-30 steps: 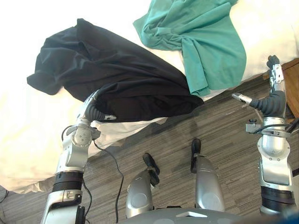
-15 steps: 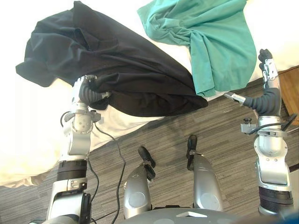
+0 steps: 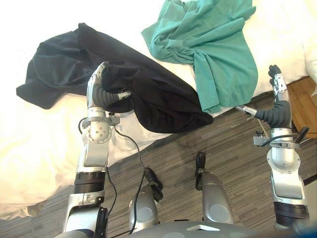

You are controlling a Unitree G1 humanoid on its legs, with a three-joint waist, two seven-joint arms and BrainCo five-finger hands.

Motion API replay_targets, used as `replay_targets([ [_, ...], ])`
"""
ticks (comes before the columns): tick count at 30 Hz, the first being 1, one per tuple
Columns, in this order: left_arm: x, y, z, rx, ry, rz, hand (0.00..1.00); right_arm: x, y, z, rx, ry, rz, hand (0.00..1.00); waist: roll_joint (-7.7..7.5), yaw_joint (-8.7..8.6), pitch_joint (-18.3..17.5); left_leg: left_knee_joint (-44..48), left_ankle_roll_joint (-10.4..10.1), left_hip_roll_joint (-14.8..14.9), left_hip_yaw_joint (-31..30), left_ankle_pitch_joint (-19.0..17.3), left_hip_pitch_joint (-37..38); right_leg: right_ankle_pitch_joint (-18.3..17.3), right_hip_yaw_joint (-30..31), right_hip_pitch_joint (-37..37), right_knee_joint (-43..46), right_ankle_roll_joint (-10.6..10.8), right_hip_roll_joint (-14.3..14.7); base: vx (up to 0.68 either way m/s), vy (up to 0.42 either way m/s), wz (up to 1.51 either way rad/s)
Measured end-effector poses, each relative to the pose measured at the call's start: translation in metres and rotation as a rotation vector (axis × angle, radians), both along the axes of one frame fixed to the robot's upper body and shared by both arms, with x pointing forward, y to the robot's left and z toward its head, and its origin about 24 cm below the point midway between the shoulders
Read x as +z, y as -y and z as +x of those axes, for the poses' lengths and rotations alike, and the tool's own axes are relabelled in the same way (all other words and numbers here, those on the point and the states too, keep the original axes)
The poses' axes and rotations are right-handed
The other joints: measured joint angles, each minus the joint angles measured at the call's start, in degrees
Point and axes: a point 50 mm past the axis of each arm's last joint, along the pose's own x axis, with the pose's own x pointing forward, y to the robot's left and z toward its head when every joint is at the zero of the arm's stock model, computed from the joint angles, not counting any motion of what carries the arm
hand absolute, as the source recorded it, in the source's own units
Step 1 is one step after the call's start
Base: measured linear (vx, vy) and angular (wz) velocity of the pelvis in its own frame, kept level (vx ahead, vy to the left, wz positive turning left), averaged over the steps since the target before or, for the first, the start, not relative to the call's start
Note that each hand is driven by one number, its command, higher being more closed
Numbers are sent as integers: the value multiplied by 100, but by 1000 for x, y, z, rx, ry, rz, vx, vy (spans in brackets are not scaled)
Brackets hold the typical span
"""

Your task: Tidy the bed and pick cloth on bed and put in laundry

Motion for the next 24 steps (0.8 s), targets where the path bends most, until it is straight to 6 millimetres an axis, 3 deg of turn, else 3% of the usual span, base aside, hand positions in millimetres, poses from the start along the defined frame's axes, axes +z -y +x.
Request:
replay_targets([
  [5, -8, 14, -6, -19, -8, 3, 0, -3, 1, -2, -4, -12, 1, 0, 12, -31, -96, 1, 0, -11, 1, 0, 97, 8, 17, 133, -105, 13, 3, 16, 0, -2],
  [12, -3, 15, -3, -8, 8, 8, 0, -3, -3, -1, -1, -2, 39, 0, 14, -47, -109, 6, 0, 2, 21, -1, 29, 13, 49, 53, -122, 21, 2, 0, 0, 0],
  [15, 14, 13, 10, 17, 38, 50, 0, 3, -5, 1, 9, 28, 39, 0, 13, -31, -109, 38, -5, 44, 71, -5, -200, 68, 48, -174, -119, -6, 18, -21, -3, 2],
  [24, 14, 10, 51, 56, -82, 132, 0, 34, -11, -1, 52, 182, 68, 0, -10, -25, -95, 625, -18, 314, 310, -217, -830, 94, 209, -746, -34, -10, 116, -27, -13, -9],
])
